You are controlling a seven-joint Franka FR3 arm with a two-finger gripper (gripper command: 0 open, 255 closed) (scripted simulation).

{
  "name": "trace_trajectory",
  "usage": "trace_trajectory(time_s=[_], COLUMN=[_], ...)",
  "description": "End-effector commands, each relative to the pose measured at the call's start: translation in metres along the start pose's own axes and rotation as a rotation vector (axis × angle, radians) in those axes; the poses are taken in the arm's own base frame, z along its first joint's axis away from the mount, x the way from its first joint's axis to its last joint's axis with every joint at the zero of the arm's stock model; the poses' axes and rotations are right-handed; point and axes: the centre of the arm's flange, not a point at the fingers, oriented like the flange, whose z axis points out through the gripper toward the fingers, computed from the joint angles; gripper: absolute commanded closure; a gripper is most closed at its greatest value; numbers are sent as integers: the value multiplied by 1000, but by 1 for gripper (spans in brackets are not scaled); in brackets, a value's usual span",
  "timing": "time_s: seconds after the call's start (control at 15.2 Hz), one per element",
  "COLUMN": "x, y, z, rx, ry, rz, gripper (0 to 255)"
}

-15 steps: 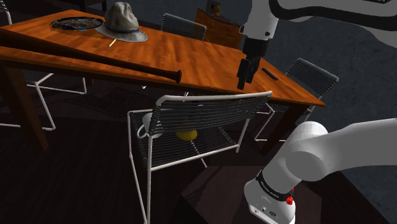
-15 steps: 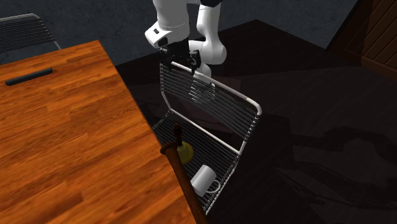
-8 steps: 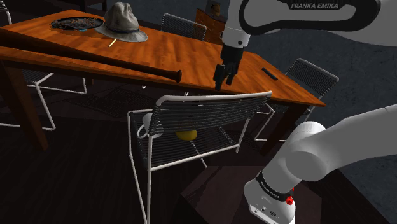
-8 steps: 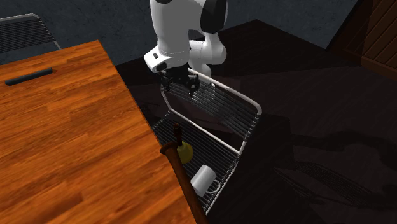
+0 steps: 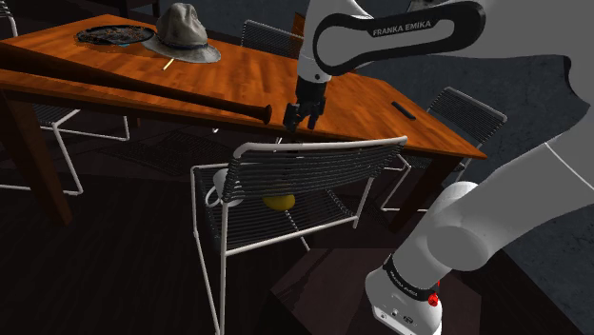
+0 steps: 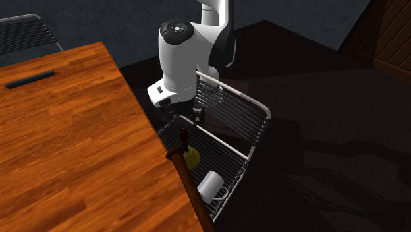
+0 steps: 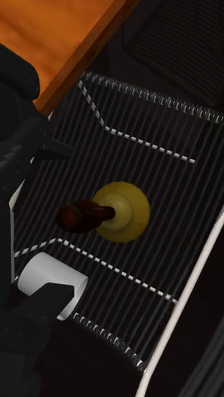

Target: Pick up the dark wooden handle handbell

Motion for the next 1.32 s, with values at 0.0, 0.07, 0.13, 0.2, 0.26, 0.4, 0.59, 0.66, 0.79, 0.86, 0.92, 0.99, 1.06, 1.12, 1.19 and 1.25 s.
trace_trajectory(time_s=[0.0,0.07,0.13,0.2,0.26,0.4,0.59,0.66,0.79,0.86,0.92,0.99,1.06,1.12,1.19,1.25], x=[12,12,12,13,13,13,13,13,13,13,13,13,13,13,13,13], y=[-2,-2,-3,-3,-4,-5,-5,-5,-5,-5,-5,-5,-5,-5,-5,-5], z=[11,16,21,27,32,42,45,46,46,46,46,46,46,46,46,45], rx=[-4,-4,-4,-4,-4,-4,-4,-4,-4,-4,-4,-4,-4,-4,-4,-4], ry=[12,12,12,12,12,12,12,12,12,12,12,12,12,12,12,12], rz=[6,6,6,6,6,6,6,6,6,6,6,6,6,6,6,6], gripper=[0,0,0,0,0,0,0,255,255,255,255,255,255,255,255,255])
